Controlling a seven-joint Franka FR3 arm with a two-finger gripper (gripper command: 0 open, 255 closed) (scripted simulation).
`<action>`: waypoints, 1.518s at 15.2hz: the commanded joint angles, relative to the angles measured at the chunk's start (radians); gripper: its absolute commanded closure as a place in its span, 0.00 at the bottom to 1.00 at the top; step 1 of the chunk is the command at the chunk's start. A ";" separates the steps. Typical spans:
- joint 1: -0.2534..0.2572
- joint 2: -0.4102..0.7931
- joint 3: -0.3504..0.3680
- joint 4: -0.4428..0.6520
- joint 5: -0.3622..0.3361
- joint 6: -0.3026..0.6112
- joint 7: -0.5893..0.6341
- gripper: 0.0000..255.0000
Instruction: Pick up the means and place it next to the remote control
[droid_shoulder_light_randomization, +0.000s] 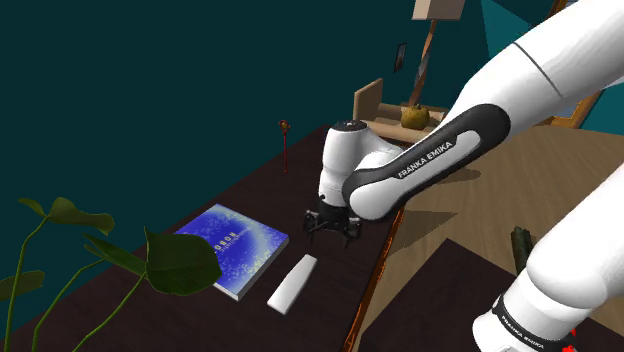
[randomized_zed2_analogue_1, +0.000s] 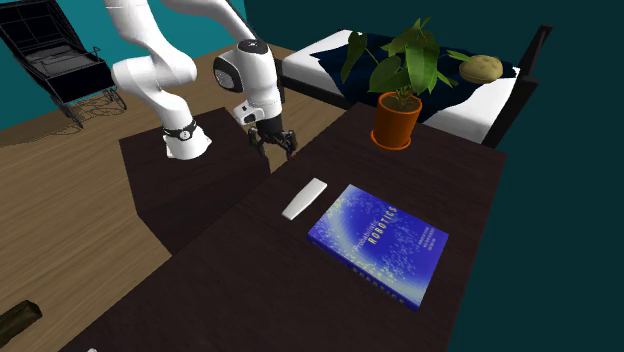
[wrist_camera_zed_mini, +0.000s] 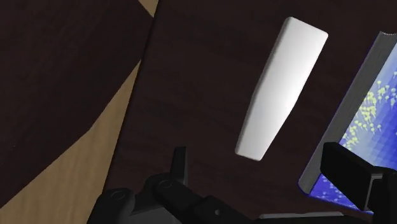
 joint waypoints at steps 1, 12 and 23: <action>-0.028 0.110 0.031 0.040 -0.116 0.041 0.158 0.00; 0.217 0.647 -0.217 0.376 -0.555 0.092 0.788 0.00; 0.267 0.740 -0.280 0.405 -0.614 0.156 0.831 0.00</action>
